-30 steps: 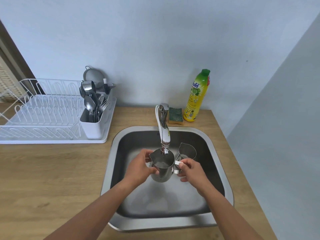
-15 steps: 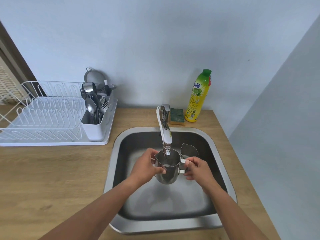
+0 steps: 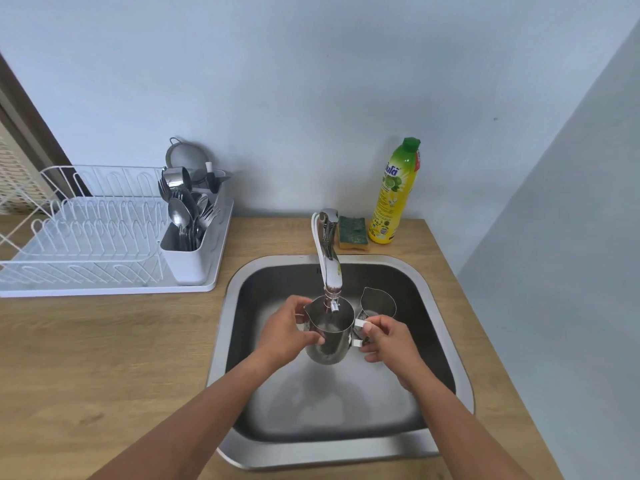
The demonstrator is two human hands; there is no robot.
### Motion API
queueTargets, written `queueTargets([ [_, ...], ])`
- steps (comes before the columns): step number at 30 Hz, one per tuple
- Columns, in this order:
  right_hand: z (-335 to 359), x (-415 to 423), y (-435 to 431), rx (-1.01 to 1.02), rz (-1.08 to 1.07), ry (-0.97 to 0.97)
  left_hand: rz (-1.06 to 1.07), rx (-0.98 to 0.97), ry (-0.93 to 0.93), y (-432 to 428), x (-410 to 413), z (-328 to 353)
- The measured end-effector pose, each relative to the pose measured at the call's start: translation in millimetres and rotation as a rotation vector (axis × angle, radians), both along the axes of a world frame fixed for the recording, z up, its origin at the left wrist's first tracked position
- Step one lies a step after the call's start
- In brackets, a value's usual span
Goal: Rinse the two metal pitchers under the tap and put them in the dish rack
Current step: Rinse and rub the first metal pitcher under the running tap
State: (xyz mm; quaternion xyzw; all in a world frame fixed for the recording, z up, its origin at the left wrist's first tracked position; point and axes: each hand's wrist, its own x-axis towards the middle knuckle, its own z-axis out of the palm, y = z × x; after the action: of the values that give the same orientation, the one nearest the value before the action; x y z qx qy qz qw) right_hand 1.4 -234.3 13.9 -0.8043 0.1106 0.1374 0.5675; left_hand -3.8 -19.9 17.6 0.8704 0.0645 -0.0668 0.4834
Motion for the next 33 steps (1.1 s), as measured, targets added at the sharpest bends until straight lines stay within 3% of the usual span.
queueTargets([
  [24,6,4,-2,-0.147,0.086,0.034,0.028,-0.197,0.121,8,1,-19],
  [33,16,5,6,-0.312,0.16,0.133,0.059,-0.461,0.309,3,2,-18],
])
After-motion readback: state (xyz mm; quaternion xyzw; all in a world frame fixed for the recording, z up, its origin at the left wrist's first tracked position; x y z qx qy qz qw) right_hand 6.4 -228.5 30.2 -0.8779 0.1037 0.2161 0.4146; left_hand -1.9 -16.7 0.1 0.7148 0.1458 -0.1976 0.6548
